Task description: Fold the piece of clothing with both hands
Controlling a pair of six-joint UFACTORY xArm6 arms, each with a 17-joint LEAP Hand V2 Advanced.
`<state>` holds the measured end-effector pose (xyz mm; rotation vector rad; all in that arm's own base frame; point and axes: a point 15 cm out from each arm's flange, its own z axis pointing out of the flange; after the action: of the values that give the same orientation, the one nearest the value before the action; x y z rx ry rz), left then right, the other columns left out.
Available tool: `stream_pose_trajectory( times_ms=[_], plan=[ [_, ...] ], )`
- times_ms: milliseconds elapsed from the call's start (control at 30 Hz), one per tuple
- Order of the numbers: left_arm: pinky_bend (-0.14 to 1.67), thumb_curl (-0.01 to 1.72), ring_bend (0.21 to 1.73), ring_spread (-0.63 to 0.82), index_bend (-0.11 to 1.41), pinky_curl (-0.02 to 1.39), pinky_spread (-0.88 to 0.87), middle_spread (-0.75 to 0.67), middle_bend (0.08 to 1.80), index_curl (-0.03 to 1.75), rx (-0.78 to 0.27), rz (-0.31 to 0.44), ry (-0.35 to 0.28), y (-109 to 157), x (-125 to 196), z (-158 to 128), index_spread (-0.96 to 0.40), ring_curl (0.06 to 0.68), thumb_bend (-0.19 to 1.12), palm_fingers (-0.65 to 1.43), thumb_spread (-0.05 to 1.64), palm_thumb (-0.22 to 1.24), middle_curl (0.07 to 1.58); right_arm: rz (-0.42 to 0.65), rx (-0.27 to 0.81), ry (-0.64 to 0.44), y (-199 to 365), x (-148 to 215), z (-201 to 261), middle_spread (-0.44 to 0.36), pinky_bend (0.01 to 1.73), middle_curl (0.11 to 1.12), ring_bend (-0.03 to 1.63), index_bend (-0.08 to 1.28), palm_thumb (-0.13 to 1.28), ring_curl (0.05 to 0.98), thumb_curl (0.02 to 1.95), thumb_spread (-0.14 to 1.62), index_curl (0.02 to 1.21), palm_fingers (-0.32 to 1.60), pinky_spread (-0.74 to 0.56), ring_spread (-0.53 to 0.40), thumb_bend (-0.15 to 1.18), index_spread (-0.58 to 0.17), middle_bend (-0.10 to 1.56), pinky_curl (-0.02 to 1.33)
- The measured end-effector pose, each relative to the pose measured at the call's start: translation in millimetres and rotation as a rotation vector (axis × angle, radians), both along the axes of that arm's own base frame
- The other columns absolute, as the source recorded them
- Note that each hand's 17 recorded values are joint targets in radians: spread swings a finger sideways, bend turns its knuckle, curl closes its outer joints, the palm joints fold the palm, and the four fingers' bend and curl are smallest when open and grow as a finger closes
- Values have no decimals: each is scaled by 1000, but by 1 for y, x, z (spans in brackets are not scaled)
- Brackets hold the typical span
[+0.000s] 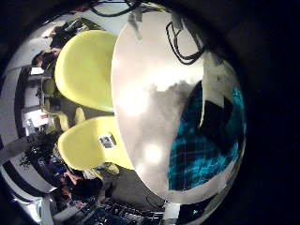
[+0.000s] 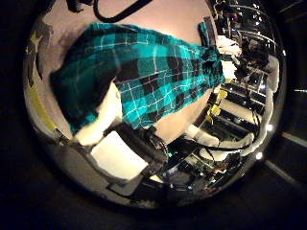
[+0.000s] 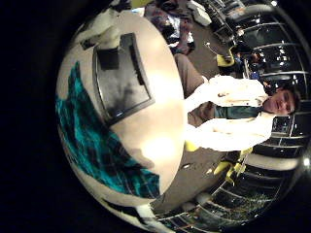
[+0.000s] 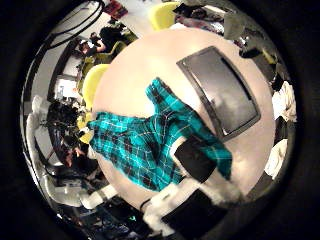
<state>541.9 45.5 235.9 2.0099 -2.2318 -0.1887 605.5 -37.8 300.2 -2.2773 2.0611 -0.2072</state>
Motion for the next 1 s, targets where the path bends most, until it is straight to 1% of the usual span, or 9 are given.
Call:
stream_pose_trajectory(
  times_ms=[67,200,333,367,433,600,733,833,1000],
  plan=[
    [1142,410,1283,-384,128,915,-610,-197,304,784,-9,-4,-37,1,2,16,-178,528,-22,130,1133,544,775,-7,-2,2,-11,-11,17,-197,949,540,1082,236,463,481,463,1190,508,144,167,-137,-34,-429,613,563],
    [1112,403,1255,-363,146,915,-579,-123,302,698,-2,-18,-98,0,0,53,-115,515,-19,149,1136,544,733,-7,-3,67,-31,-40,30,-178,886,516,1068,224,426,464,435,1188,487,176,226,-130,-32,-416,590,530],
    [1008,392,1134,-300,190,898,-528,-63,325,651,-20,-58,-50,-9,-31,62,-83,488,-21,100,1144,531,705,10,13,202,-52,-83,30,-193,844,487,1044,173,397,449,406,1187,456,140,267,-125,-29,-385,555,504],
    [966,390,1101,-273,200,889,-511,-53,334,644,-30,-66,-34,-12,-39,60,-78,477,-21,91,1146,530,698,11,16,211,-59,-90,33,-147,832,484,1022,164,391,439,396,1190,440,127,282,-119,-24,-369,558,494],
    [885,387,1053,-232,208,869,-474,-36,341,630,-57,-73,-6,-20,-54,48,-68,458,-18,91,1150,531,679,16,21,219,-63,-99,33,-124,817,475,1007,157,381,429,383,1191,418,122,295,-113,-25,-350,556,477],
    [791,381,997,-187,186,840,-422,-21,342,588,-110,-81,-46,-43,-70,16,-58,427,-14,148,1163,544,639,1,50,326,-78,-130,-17,-77,796,456,960,159,367,402,365,1184,383,103,322,-90,-23,-331,538,447],
    [757,376,976,-176,182,830,-401,-27,335,563,-119,-79,-23,-51,-89,-16,-56,416,-17,177,1169,549,617,3,54,355,-82,-139,-44,-53,789,437,947,147,361,389,351,1163,355,91,325,-79,-25,-310,509,429],
    [721,372,945,-155,186,825,-370,-29,333,543,-130,-79,0,-55,-96,-27,-55,407,-16,180,1177,548,602,7,47,423,-84,-155,-70,-43,785,421,917,155,354,376,341,1136,337,65,322,-64,-27,-297,485,414],
    [680,367,917,-137,179,813,-338,-21,324,512,-133,-80,25,-58,-101,-42,-53,395,-16,193,1188,551,578,7,45,474,-86,-160,-92,-28,767,406,876,160,362,355,336,1106,321,59,340,-45,-23,-287,463,390]
  ],
)
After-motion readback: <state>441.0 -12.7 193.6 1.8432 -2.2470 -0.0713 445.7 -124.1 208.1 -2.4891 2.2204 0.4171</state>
